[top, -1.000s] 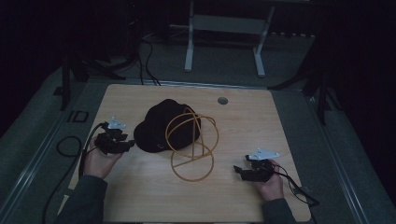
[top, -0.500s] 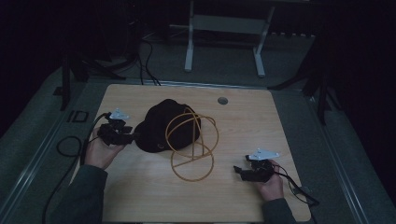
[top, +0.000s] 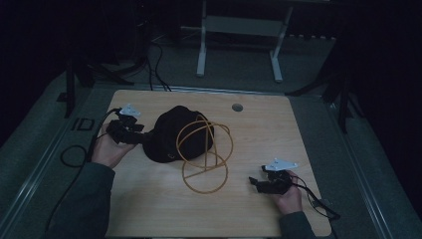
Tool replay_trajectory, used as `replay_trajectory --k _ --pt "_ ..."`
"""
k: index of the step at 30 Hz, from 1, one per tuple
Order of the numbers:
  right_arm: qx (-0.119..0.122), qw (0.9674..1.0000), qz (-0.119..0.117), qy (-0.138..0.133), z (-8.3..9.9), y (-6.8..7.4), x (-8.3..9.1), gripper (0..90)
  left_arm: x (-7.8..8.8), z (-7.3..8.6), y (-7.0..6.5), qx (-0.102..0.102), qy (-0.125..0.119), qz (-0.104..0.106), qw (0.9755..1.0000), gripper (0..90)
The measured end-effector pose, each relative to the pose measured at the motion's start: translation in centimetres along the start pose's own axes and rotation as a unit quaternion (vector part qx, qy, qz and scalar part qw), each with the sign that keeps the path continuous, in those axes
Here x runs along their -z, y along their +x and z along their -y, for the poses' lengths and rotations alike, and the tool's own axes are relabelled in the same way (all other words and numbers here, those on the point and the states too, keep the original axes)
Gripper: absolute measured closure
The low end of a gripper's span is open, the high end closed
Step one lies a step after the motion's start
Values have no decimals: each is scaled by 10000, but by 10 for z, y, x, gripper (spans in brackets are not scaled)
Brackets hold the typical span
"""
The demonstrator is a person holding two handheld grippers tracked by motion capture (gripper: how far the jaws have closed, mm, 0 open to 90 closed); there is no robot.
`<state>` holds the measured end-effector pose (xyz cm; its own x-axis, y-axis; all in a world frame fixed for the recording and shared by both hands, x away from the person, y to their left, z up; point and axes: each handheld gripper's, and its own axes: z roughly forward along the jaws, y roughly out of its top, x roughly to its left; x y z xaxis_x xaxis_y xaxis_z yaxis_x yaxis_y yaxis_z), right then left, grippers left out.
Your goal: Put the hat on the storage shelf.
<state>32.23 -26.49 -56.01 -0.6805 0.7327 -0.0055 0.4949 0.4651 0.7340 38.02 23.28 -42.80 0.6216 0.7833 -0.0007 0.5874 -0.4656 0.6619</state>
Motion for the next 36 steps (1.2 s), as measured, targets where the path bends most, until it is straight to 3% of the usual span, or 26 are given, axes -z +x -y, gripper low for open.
replay_trajectory --k 9,17,24,33,36 --pt "2 10000 -1 -1 0 0 0 275 -5 -21 2 -146 142 41 9998 481" --pt "2 10000 -4 0 0 0 0 274 -13 -38 2 -251 164 268 9992 489" --pt "2 10000 -5 -1 0 0 0 274 -23 -55 1 -402 351 372 9979 488" --pt "3 10000 -11 3 0 0 0 270 -48 -74 0 -614 766 437 9942 436" --pt "8 10000 -15 8 0 0 0 268 -56 -78 -3 -599 752 454 9943 423"
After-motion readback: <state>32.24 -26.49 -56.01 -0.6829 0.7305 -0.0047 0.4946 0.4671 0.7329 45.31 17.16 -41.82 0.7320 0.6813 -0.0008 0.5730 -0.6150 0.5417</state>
